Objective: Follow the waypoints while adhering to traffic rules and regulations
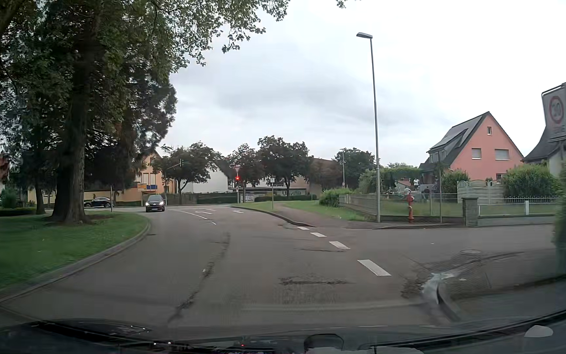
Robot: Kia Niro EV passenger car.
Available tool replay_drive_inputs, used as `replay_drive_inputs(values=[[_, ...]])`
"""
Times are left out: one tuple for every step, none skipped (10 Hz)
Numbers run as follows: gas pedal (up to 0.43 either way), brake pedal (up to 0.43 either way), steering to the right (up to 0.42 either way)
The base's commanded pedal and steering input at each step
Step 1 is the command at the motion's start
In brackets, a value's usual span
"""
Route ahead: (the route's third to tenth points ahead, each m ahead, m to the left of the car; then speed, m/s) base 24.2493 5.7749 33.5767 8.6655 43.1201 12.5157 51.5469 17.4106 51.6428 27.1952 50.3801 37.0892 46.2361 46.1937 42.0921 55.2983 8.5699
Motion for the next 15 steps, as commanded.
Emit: replay_drive_inputs(values=[[0.0, 0.0, -0.027], [0.0, 0.0, -0.031], [0.0, 0.0, -0.035], [0.0, 0.0, -0.039], [0.0, 0.0, -0.044], [0.0, 0.0, -0.049], [0.0, 0.0, -0.053], [0.0, 0.0, -0.057], [0.0, 0.0, -0.06], [0.0, 0.0, -0.063], [0.0, 0.0, -0.069], [0.0, 0.0, -0.074], [0.0, 0.0, -0.075], [0.0, 0.0, -0.075], [0.0, 0.0, -0.076]])
